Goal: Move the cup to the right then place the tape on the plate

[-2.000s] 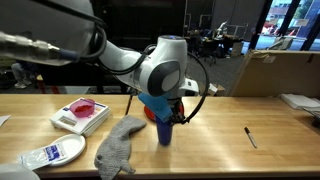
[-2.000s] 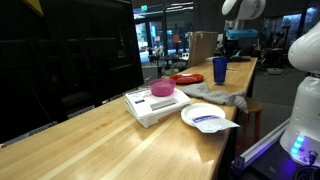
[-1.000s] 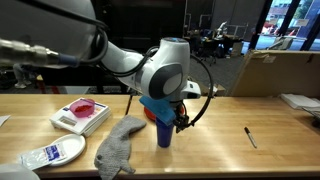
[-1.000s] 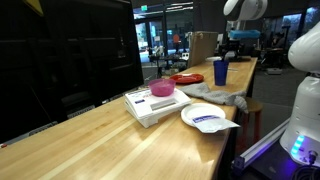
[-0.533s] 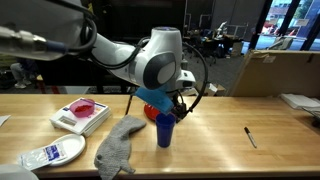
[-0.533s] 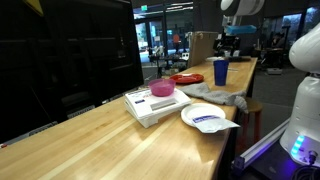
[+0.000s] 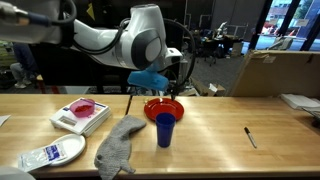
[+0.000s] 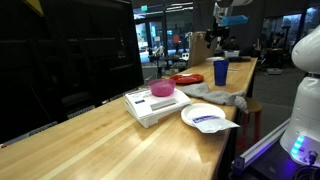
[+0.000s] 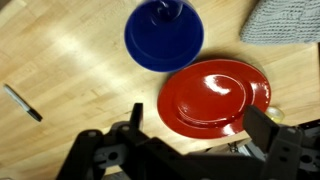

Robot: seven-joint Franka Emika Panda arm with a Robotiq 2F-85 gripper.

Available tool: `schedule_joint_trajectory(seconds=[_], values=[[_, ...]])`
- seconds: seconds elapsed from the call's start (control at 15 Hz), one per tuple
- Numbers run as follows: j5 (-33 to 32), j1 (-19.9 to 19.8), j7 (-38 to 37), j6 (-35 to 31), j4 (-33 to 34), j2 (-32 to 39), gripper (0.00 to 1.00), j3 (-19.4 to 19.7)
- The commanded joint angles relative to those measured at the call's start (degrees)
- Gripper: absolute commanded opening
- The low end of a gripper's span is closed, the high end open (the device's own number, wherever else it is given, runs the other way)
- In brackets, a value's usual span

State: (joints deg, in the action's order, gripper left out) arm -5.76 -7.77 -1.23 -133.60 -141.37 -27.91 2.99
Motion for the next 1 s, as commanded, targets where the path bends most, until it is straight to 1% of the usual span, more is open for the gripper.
schedule_joint_trajectory(seconds=[0.0, 0.2, 0.33, 0.4, 0.53, 0.73, 0.8, 0.87, 0.93], values=[[0.22, 4.66, 6.04, -1.90, 1.91, 0.98, 1.00, -0.75], [3.00, 9.80, 12.06, -3.87, 2.64, 2.64, 1.00, -0.34], [6.65, 13.42, 17.32, -2.26, 3.04, 3.36, 1.00, 0.61], [4.34, 10.57, 12.61, -3.11, 1.76, 2.14, 1.00, -0.87], [5.80, 12.34, 14.87, -3.09, 2.01, 2.98, 1.00, -0.71], [5.90, 12.58, 15.72, -3.09, 2.17, 3.33, 1.00, -0.42], [7.59, 13.14, 17.00, -2.20, 0.91, 1.34, 1.00, 0.65], [6.17, 12.51, 15.73, -3.05, 2.03, 3.33, 1.00, -0.28], [6.43, 12.52, 15.74, -3.01, 1.89, 3.28, 1.00, -0.20]])
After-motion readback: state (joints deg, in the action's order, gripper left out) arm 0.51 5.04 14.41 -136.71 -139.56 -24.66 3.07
